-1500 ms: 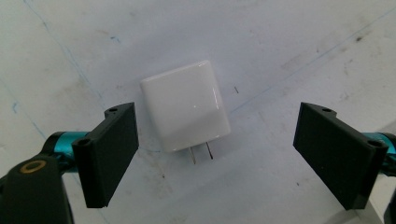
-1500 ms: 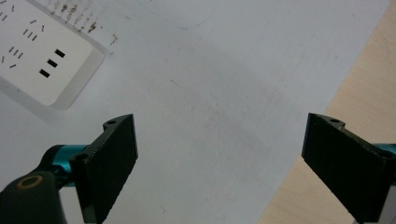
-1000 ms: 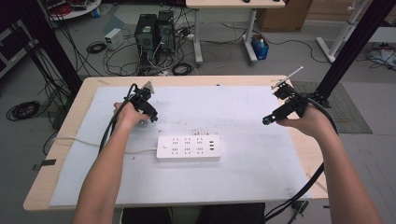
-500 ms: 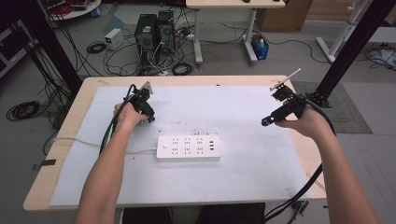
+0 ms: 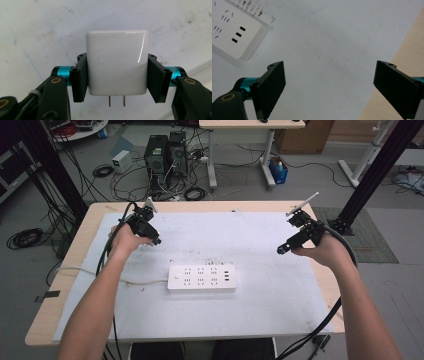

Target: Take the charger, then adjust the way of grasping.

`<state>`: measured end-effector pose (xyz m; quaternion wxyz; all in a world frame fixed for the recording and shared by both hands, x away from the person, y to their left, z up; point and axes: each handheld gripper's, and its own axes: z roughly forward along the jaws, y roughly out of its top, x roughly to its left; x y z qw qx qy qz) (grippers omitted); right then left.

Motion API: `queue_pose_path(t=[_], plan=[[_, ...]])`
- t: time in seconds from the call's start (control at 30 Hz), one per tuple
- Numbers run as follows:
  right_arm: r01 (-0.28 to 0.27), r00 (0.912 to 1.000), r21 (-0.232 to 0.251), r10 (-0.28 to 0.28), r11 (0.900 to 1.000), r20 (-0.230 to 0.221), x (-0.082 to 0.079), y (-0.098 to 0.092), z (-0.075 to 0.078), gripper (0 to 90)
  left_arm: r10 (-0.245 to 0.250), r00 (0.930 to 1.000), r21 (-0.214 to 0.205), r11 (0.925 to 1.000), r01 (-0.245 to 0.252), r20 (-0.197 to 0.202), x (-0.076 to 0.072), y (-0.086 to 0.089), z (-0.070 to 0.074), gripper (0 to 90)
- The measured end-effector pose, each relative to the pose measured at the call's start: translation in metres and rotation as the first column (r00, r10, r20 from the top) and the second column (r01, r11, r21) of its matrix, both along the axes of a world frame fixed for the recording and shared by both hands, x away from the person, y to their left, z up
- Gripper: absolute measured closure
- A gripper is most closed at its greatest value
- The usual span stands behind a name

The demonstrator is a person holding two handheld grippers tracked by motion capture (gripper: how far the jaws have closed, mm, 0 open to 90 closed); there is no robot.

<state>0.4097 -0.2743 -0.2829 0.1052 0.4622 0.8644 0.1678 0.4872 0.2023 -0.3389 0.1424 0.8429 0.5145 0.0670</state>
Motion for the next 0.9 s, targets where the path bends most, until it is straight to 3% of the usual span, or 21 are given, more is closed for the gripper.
queue_pose_path(t=[0.1,0.43,0.47,0.53,0.63,0.67,0.7,0.77,0.8,0.83,0.87,0.9], plan=[[0.004,0.9999,0.011,-0.004,0.9999,-0.01,0.0,0.004,0.002,10.3,-0.041,0.999,-0.039,0.9984,0.041,0.019,-0.012,0.001,0.019,42.3],[0.048,0.9969,0.012,-0.047,0.9988,-0.062,0.001,0.015,0.015,10.8,-0.141,0.9885,-0.007,0.9898,0.142,0.054,-0.031,-0.008,0.05,42.5],[0.054,0.9964,0.026,-0.052,0.9982,-0.066,0.001,0.016,0.019,10.7,-0.163,0.9842,-0.017,0.9862,0.165,0.069,-0.036,-0.008,0.054,42.5],[0.059,0.996,0.038,-0.056,0.9976,-0.07,0.001,0.016,0.021,10.8,-0.171,0.9826,-0.027,0.9845,0.173,0.073,-0.039,-0.009,0.055,42.5],[0.064,0.9944,0.069,-0.057,0.9956,-0.088,-0.001,0.017,0.026,10.8,-0.22,0.9704,-0.039,0.9737,0.225,0.1,-0.047,-0.013,0.061,42.5],[0.069,0.993,0.092,-0.059,0.9934,-0.103,-0.001,0.019,0.029,10.8,-0.276,0.9514,-0.049,0.9573,0.285,0.136,-0.052,-0.019,0.064,42.5],[0.069,0.993,0.092,-0.059,0.9934,-0.103,-0.001,0.019,0.029,10.8,-0.276,0.9514,-0.049,0.9573,0.285,0.136,-0.052,-0.019,0.064,42.5],[0.07,0.9922,0.106,-0.058,0.9919,-0.111,-0.002,0.022,0.032,10.8,-0.312,0.937,-0.059,0.9441,0.324,0.157,-0.057,-0.026,0.067,42.5],[0.066,0.9923,0.112,-0.053,0.9915,-0.112,-0.002,0.023,0.032,10.9,-0.357,0.915,-0.049,0.9269,0.372,0.187,-0.061,-0.031,0.069,42.5],[0.068,0.9904,0.143,-0.05,0.9874,-0.128,-0.001,0.027,0.034,11.2,-0.385,0.9005,-0.051,0.9141,0.402,0.202,-0.063,-0.035,0.071,42.5],[0.071,0.9893,0.164,-0.048,0.984,-0.138,0.0,0.029,0.034,16.3,-0.416,0.8779,-0.063,0.8953,0.441,0.238,-0.066,-0.043,0.072,42.5],[0.07,0.9895,0.182,-0.045,0.9808,-0.138,0.0,0.03,0.035,17.2,-0.416,0.8779,-0.063,0.8953,0.441,0.238,-0.066,-0.043,0.072,42.5]])
